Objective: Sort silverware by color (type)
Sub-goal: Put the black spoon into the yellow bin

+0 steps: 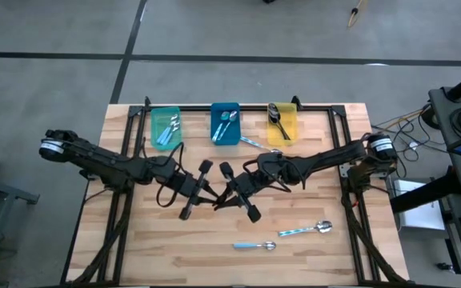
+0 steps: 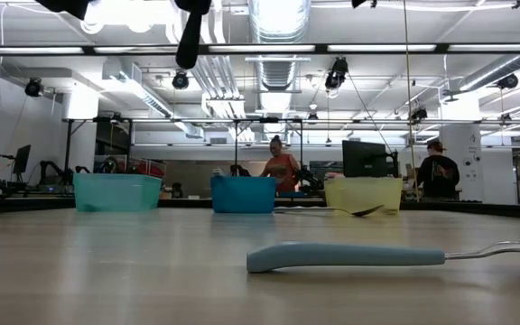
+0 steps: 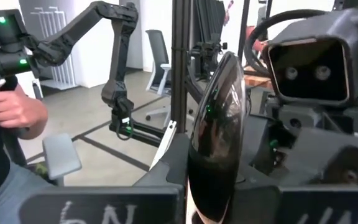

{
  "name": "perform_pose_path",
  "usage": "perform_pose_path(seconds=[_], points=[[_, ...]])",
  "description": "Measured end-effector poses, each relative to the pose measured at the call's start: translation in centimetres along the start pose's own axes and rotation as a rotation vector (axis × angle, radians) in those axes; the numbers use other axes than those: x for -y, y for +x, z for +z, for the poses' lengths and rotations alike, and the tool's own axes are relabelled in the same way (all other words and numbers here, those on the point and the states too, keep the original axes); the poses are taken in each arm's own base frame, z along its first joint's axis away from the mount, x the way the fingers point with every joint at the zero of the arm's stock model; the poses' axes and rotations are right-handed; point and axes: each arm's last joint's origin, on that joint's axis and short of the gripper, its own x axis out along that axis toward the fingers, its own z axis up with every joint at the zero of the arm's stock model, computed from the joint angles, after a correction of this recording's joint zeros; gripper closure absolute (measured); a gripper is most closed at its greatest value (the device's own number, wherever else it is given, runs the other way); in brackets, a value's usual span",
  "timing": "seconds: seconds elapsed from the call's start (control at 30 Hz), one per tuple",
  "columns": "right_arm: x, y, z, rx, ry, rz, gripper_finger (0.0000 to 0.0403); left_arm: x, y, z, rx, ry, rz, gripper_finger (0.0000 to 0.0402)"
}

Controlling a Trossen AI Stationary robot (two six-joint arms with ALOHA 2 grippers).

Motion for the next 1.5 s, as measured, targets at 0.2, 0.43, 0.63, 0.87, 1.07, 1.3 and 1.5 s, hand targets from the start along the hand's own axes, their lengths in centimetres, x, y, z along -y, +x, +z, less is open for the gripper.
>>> perform_pose_path(seconds=[0.2,0.43,0.63,0.87,1.07,1.3,1.5], points=[[-0.3,-0.8,1.1,-0.028,0.012,-0.040,0.0389,-0.2,0.0,-0.1,-0.020,-0.002,0.053,0.0309],[-0.2,-1.6,1.6,-0.085,0.032,-0.170,0.0390,-0.6,-0.4,-0.5,-0.123,0.053,0.228,0.0233],[-0.3,-2.8,2.4,-0.156,0.021,-0.369,0.0390,-0.8,-0.7,-1.6,-0.283,0.065,0.381,0.0216],[-1.5,-4.2,2.9,-0.246,0.004,-0.595,0.0390,-1.0,-1.5,-3.2,-0.479,0.026,0.572,0.0228],[-2.3,-5.1,1.3,-0.193,0.026,-0.964,0.0390,-0.9,-1.3,-3.7,-0.374,-0.023,0.617,0.0235],[-2.5,-5.6,-1.3,0.079,0.113,-1.113,0.0390,-0.9,-0.5,-5.5,-0.070,-0.065,0.725,0.0235],[-2.6,-6.0,-1.9,0.231,0.140,-1.114,0.0390,-1.0,1.6,-7.9,-0.040,-0.062,0.768,0.0235]])
